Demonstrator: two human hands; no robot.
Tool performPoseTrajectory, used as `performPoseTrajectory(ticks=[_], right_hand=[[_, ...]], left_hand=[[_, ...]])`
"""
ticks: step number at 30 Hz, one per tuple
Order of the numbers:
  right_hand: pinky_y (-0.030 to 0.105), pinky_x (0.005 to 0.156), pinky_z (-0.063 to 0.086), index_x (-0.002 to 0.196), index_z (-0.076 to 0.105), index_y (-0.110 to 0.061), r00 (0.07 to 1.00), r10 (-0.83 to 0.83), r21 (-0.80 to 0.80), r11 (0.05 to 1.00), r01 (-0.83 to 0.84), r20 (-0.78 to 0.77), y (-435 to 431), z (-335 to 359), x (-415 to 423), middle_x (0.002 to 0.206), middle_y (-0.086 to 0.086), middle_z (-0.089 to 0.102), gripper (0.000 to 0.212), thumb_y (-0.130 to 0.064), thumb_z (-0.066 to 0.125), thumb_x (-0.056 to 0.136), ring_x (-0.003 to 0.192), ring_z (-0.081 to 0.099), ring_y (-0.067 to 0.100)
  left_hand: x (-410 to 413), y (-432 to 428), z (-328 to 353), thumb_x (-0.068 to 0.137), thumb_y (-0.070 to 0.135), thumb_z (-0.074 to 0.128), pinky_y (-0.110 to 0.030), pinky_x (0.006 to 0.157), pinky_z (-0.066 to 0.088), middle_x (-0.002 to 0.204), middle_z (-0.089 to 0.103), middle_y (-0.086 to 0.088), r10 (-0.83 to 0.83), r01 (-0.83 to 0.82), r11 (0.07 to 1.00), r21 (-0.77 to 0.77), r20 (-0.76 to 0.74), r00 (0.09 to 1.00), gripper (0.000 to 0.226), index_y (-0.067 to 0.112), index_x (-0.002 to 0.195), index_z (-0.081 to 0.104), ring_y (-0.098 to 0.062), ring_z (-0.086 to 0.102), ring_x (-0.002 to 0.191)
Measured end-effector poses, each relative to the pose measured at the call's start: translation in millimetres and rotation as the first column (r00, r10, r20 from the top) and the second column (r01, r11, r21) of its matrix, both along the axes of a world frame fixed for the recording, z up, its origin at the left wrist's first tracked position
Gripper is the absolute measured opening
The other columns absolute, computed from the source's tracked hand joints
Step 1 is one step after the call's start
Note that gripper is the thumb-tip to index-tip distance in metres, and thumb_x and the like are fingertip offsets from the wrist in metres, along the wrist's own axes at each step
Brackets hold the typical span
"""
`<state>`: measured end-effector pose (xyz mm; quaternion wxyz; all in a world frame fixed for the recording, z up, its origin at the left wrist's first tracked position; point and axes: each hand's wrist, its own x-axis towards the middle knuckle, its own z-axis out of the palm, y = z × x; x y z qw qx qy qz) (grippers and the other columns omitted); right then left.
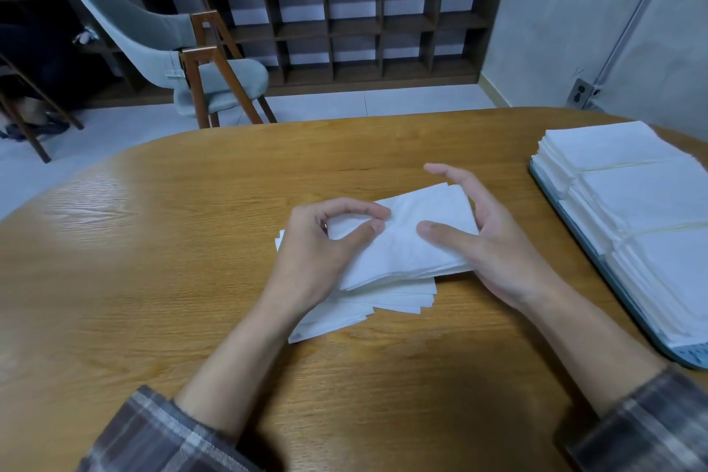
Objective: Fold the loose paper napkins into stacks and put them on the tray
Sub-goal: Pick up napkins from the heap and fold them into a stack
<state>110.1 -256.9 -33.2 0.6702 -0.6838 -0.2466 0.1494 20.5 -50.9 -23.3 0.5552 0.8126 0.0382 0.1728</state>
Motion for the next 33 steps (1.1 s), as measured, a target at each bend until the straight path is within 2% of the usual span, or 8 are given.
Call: performPoseTrajectory(ticks=[7, 10, 14, 17, 21, 24, 29, 33], right_hand=[[0.042, 0.095, 0.058, 0.141, 0.055, -0.046, 0.999, 0.032, 0.011, 0.999, -0.032, 0.005, 0.9, 0.6, -3.3, 0.118, 0.007, 0.074, 0.064, -0.011, 0.077, 0.092, 0.111, 0.072, 0.025], [0.053, 0.110, 0.051, 0.142, 0.054, -0.050, 0.999, 0.010, -0.039, 0.999, -0.008, 0.049, 0.5, -0.2, -2.2, 0.134, 0.001, 0.068, 0.064, -0.014, 0.077, 0.094, 0.125, 0.065, 0.024], [0.056, 0.113, 0.047, 0.141, 0.052, -0.053, 0.995, -0.014, -0.081, 0.996, 0.022, 0.099, 1.2, 1.2, -3.1, 0.140, -0.006, 0.064, 0.063, -0.014, 0.075, 0.096, 0.131, 0.061, 0.022], [0.051, 0.100, 0.058, 0.142, 0.054, -0.046, 0.998, -0.030, 0.046, 0.999, 0.027, 0.063, 0.2, 3.2, -2.1, 0.128, 0.002, 0.070, 0.066, -0.004, 0.073, 0.095, 0.115, 0.070, 0.024], [0.037, 0.085, 0.062, 0.147, 0.051, -0.040, 0.996, 0.014, 0.262, 0.965, 0.009, -0.085, -2.0, 6.7, 1.2, 0.113, 0.005, 0.074, 0.073, 0.000, 0.071, 0.089, 0.105, 0.072, 0.023], [0.042, 0.090, 0.061, 0.144, 0.050, -0.044, 1.000, -0.024, 0.171, 0.985, 0.027, -0.019, -1.3, 4.5, 2.3, 0.116, 0.005, 0.074, 0.069, -0.001, 0.070, 0.094, 0.108, 0.073, 0.025], [0.040, 0.108, 0.050, 0.128, 0.071, -0.032, 0.996, 0.008, 0.002, 1.000, -0.008, 0.088, -2.9, 2.6, 1.5, 0.128, -0.011, 0.071, 0.039, -0.014, 0.075, 0.094, 0.125, 0.065, 0.015], [0.011, 0.103, 0.041, 0.113, 0.080, -0.026, 0.967, -0.166, -0.121, 0.974, 0.191, 0.195, -4.4, -2.0, 5.8, 0.117, -0.025, 0.075, 0.028, -0.005, 0.071, 0.098, 0.120, 0.062, -0.009]], left_hand=[[-1.3, -8.1, 2.4, 0.096, 0.006, 0.075, 0.003, 0.051, 0.034, 0.055, 0.061, 0.029, -0.011, 0.011, 0.999, -0.031, 0.001, 1.000, 0.010, 0.006, 0.103, 0.081, 0.019, 0.049, 0.045], [-0.7, -10.3, 1.7, 0.097, 0.007, 0.073, 0.004, 0.052, 0.033, 0.045, 0.052, 0.031, -0.020, 0.019, 1.000, -0.017, -0.013, 1.000, 0.011, 0.005, 0.106, 0.080, 0.020, 0.049, 0.046], [-2.2, -9.4, 0.0, 0.094, 0.018, 0.080, -0.007, 0.068, 0.039, 0.091, 0.076, 0.022, 0.036, -0.036, 0.995, 0.095, 0.004, 0.999, 0.012, 0.024, 0.103, 0.083, 0.016, 0.059, 0.071], [0.6, -7.9, -6.6, 0.090, 0.029, 0.083, -0.013, 0.078, 0.045, 0.114, 0.067, 0.018, 0.142, -0.162, 0.961, 0.226, 0.102, 0.985, 0.025, 0.034, 0.114, 0.077, 0.006, 0.061, 0.103], [0.0, -3.3, 4.0, 0.094, 0.033, 0.078, -0.020, 0.086, 0.058, 0.124, 0.071, 0.008, -0.006, -0.015, 0.977, -0.213, -0.094, 0.996, 0.047, 0.035, 0.137, 0.061, 0.006, 0.069, 0.103], [-1.9, -3.1, 8.2, 0.096, 0.016, 0.075, -0.031, 0.074, 0.063, 0.109, 0.081, -0.001, -0.088, 0.048, 0.933, -0.355, -0.096, 0.992, 0.050, 0.028, 0.140, 0.057, -0.018, 0.079, 0.091], [2.6, -0.1, -2.4, 0.097, 0.011, 0.075, -0.016, 0.063, 0.053, 0.099, 0.080, 0.005, 0.024, -0.025, 0.987, -0.156, -0.010, 1.000, 0.050, 0.027, 0.140, 0.056, -0.008, 0.076, 0.079], [2.8, 9.6, -12.1, 0.099, 0.035, 0.073, -0.012, 0.082, 0.047, 0.107, 0.071, 0.018, 0.023, 0.004, 0.944, 0.329, -0.078, 0.997, 0.061, 0.043, 0.150, 0.040, 0.000, 0.065, 0.100]])
